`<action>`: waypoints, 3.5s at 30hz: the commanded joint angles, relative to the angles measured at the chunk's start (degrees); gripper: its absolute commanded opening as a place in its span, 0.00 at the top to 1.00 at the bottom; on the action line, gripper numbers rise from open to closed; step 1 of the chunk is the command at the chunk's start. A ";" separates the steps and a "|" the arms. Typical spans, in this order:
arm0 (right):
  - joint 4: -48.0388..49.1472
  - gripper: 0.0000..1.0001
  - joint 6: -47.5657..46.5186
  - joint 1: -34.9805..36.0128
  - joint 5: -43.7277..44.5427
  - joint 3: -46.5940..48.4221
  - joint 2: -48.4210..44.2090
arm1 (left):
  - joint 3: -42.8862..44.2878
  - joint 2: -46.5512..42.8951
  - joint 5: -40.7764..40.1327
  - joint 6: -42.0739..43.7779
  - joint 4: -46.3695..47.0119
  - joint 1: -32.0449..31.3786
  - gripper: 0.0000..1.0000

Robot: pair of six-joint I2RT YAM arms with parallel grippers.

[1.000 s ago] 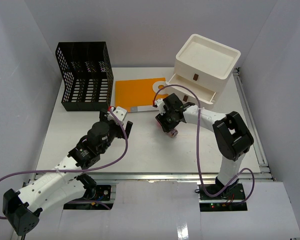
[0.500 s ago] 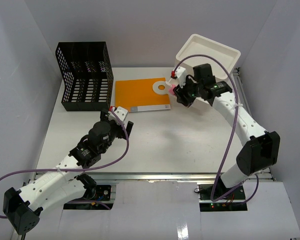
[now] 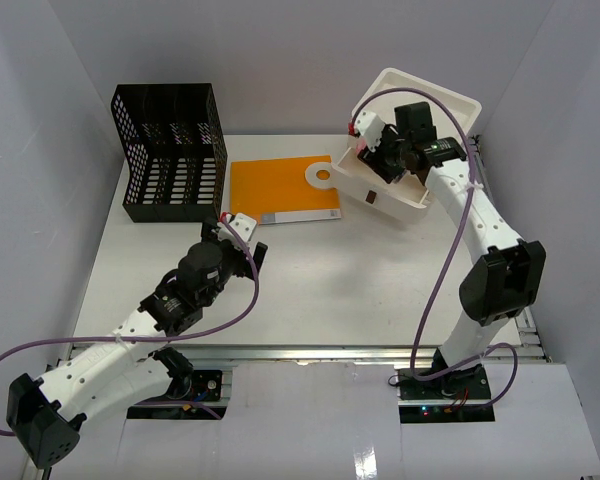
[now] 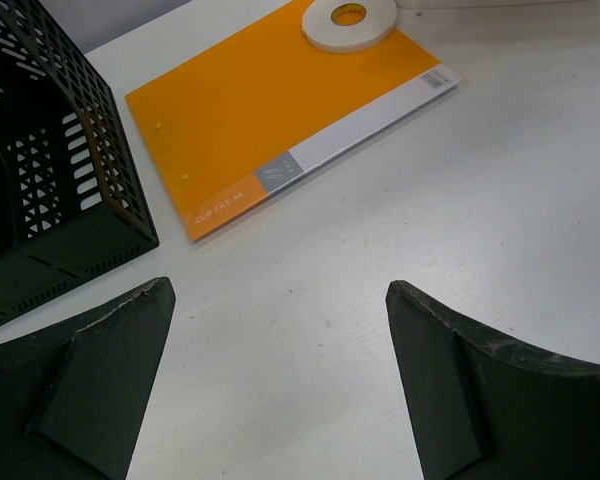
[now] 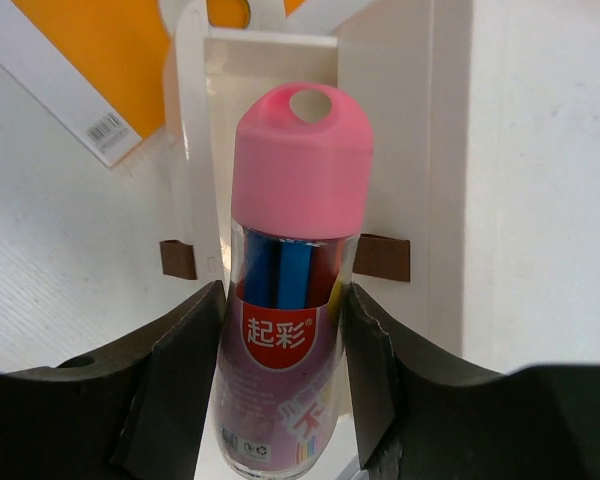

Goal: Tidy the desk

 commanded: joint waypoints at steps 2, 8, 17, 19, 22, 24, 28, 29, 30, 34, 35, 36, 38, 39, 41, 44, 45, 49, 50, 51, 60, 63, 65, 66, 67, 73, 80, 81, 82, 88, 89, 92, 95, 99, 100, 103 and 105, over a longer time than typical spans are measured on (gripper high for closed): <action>3.86 0.89 -4.39 -0.89 5.98 2.59 2.65 | -0.47 0.03 0.38 -0.06 -0.34 0.02 0.02; 4.26 0.70 -4.37 -1.46 6.42 2.99 4.62 | -0.44 0.06 0.58 -0.06 -0.34 0.02 0.02; 5.65 0.47 -4.05 -1.47 6.42 -0.02 3.83 | -0.51 0.32 0.85 0.01 -0.34 0.02 0.02; 5.58 0.43 -3.88 -1.47 6.42 -0.09 3.76 | -0.44 0.28 0.85 -0.06 -0.34 0.02 0.02; 5.58 0.36 -3.74 -1.47 6.24 -0.09 3.66 | -0.53 0.32 0.85 -0.06 -0.34 0.02 0.02; 5.52 0.34 -3.37 -1.47 5.99 -0.15 3.38 | -0.53 0.32 0.85 -0.03 -0.34 0.07 0.02; 5.30 0.30 -2.85 -1.56 5.43 -0.28 3.02 | -0.43 0.24 0.94 0.02 -0.34 0.02 0.02; 5.26 0.29 -2.70 -1.56 5.29 -0.38 2.83 | -0.38 0.24 0.94 -0.03 -0.34 0.02 0.02; 5.02 0.29 -2.46 -1.53 5.02 -0.39 2.61 | -0.38 0.24 0.94 -0.04 -0.36 0.02 0.02; 2.36 0.33 -1.05 -1.50 -3.41 0.00 -0.01 | -0.44 0.18 1.02 0.02 -0.34 0.02 0.02; 1.55 0.35 -0.85 -1.53 -5.72 -0.32 -0.74 | -0.44 0.24 1.09 0.03 -0.34 0.02 0.02; 0.54 0.38 -0.61 -1.50 -8.31 -1.12 -1.77 | -0.41 0.27 1.20 0.03 -0.34 0.02 0.02; -1.95 0.48 -1.27 -1.56 -18.29 -3.00 -3.95 | -0.37 0.32 1.24 0.00 -0.34 0.02 0.02; -3.18 0.56 -2.01 -1.56 -22.90 -4.59 -4.93 | -0.43 0.32 1.36 -0.06 -0.34 0.02 0.02; -5.45 0.73 -4.68 -1.30 -30.59 -8.73 -6.51 | -0.35 0.54 1.46 -0.06 -0.34 0.02 0.02; -5.59 0.88 -6.59 0.46 -31.45 -13.68 -6.90 | -0.44 0.91 1.45 -0.06 -0.41 0.02 0.02; -5.04 0.90 -6.59 0.87 -30.27 -15.16 -6.30 | -0.44 1.00 1.81 -0.06 -0.43 0.02 0.02; -0.01 0.91 -2.16 1.69 -20.87 -16.99 -2.45 | -0.44 1.46 3.02 -0.06 -0.34 0.02 0.02; 1.85 0.90 -0.75 1.69 -17.81 -17.11 -1.45 | -0.44 1.48 3.14 -0.06 -0.34 0.02 0.02; 4.30 0.90 0.78 1.69 -14.16 -17.50 -0.92 | -0.44 1.62 3.21 -0.06 -0.34 0.02 0.02; 16.93 0.82 6.08 2.05 11.67 -15.75 7.06 | -0.45 2.08 3.22 0.20 -0.16 0.02 0.02; 19.84 0.79 6.25 2.05 15.62 -14.76 7.63 | -0.53 2.09 3.13 0.29 -0.08 0.02 0.02; 21.41 0.77 5.60 2.13 18.27 -14.32 7.98 | -0.62 2.17 3.13 0.34 -0.07 0.02 0.02; 21.79 0.74 5.30 2.09 19.08 -14.11 8.20 | -0.62 2.17 3.13 0.38 -0.07 0.02 0.02; 22.04 0.71 4.96 2.00 19.80 -13.65 8.49 | -0.62 2.17 3.13 0.38 -0.07 0.02 0.02; 22.41 0.58 4.20 1.55 22.07 -10.34 10.16 | -0.56 2.17 3.36 0.38 0.01 0.02 0.02; 22.71 0.51 3.54 1.15 21.23 -8.70 9.80 | -0.70 2.08 3.66 0.38 0.10 0.02 0.02; 22.71 0.50 3.38 0.88 20.36 -8.66 9.28 | -0.70 2.08 3.70 0.42 0.10 0.02 0.02; 22.71 0.49 3.22 0.60 19.48 -8.62 8.76 | -0.70 2.08 3.74 0.46 0.10 0.02 0.02; 22.87 0.43 1.90 -3.39 19.08 -5.72 9.56 | -0.62 2.08 3.92 0.46 0.19 0.02 0.02; 22.85 0.42 1.84 -4.01 18.99 -5.37 9.82 | -0.65 2.08 3.92 0.43 0.19 0.02 0.02; 22.89 0.40 1.62 -5.35 19.37 -4.75 10.56 | -0.70 1.99 3.96 0.38 0.19 0.02 0.02; 22.87 0.38 1.81 -6.65 19.02 -4.58 10.56 | -0.79 2.10 4.15 0.44 0.21 0.02 0.02; 19.90 0.38 3.48 -7.03 12.57 -6.01 7.06 | -0.73 1.96 5.24 0.21 0.36 0.02 0.02; 16.11 0.38 4.57 -7.08 6.31 -6.51 4.87 | -0.78 1.66 6.29 0.01 0.56 0.02 0.02; 7.20 0.37 5.35 -7.78 -14.44 -8.66 -1.71 | -1.34 1.14 11.13 -1.23 2.74 0.02 0.02; 5.72 0.37 6.85 -8.63 -25.03 -13.49 -6.95 | -1.80 1.62 15.51 -3.58 4.96 0.04 0.02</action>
